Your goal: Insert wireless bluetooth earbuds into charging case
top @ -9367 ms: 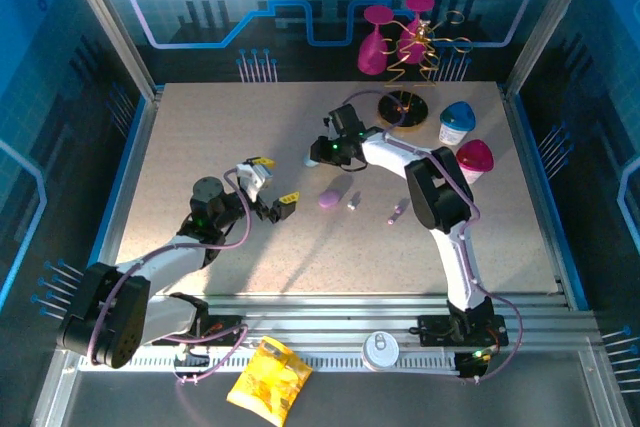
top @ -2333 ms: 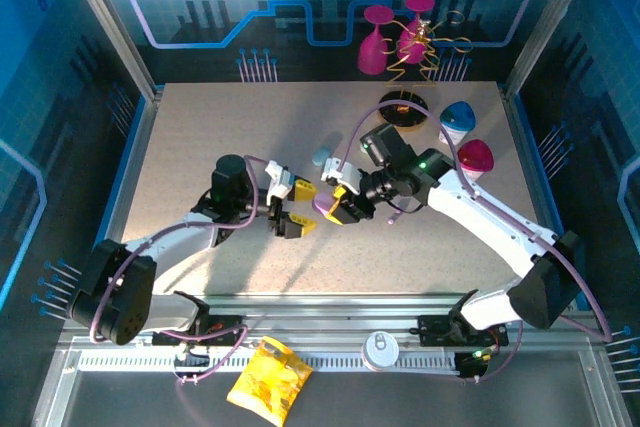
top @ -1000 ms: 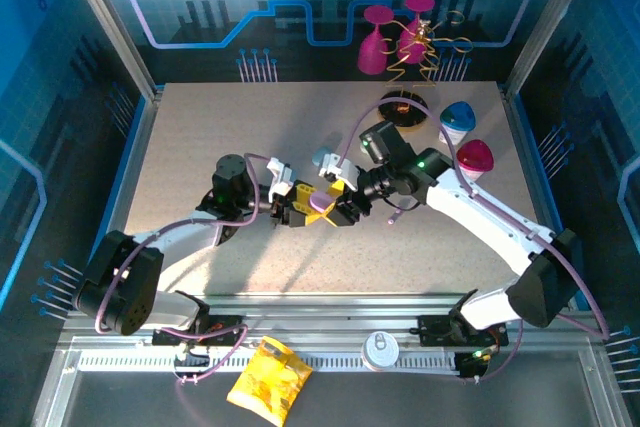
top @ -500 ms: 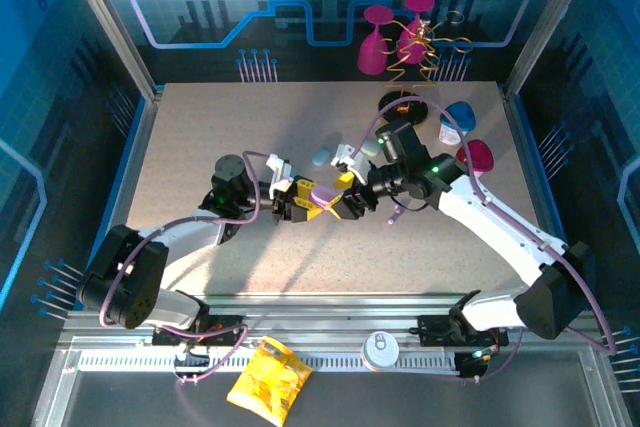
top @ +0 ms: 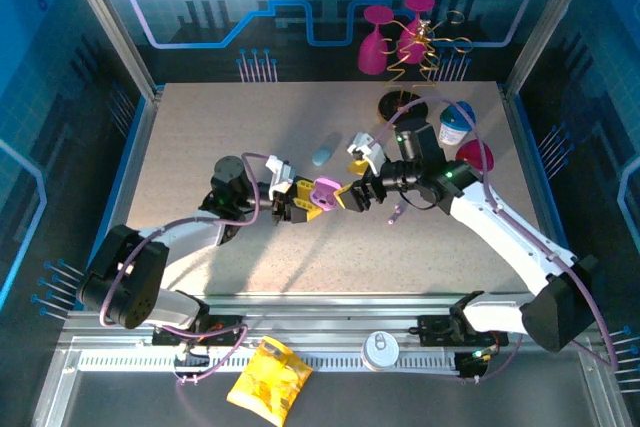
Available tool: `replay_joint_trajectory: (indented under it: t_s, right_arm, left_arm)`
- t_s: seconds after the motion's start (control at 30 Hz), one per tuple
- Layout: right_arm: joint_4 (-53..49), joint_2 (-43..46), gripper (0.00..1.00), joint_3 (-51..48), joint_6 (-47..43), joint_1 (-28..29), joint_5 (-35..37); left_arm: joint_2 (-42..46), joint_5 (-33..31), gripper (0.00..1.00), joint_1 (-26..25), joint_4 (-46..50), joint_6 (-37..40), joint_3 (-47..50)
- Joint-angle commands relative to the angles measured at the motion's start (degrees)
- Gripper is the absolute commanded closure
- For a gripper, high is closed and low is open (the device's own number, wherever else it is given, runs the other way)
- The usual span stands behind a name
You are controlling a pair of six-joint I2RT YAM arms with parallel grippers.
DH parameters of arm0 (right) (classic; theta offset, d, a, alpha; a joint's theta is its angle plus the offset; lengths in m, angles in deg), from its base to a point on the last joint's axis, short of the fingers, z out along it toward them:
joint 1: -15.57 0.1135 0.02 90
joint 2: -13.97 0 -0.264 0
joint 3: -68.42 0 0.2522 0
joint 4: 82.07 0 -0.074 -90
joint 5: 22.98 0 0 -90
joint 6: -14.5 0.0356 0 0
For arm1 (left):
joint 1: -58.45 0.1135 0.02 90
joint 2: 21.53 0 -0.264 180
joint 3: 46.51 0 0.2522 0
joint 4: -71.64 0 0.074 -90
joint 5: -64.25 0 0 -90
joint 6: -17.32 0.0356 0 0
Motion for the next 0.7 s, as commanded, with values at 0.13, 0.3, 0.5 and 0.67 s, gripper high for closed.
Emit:
replay_joint_trajectory:
  t_s: [0.13,0.3,0.5,0.67]
  right_arm:
    - [17.3,7.5,0.0,-8.6,7.7,-2.1,-4.6]
    - [25.3,11.2,0.0,-15.4,18.2,-7.2,0.4]
    - [17.5,11.8,0.0,-17.4,27.5,-15.1,11.5]
    - [6.6,9.5,0.06,-18.2,28.8,-17.6,21.6]
  left_arm:
    - [-0.1,-8.1,0.68,-0.4,-7.6,0.2,1.6]
    - [-1.4,-11.5,0.68,-0.3,-13.9,-2.2,2.1]
    - [-2.9,-17.1,0.68,-0.3,-18.5,-2.7,2.8]
    - [-5.2,-17.6,0.68,-0.3,-23.0,-5.0,2.3]
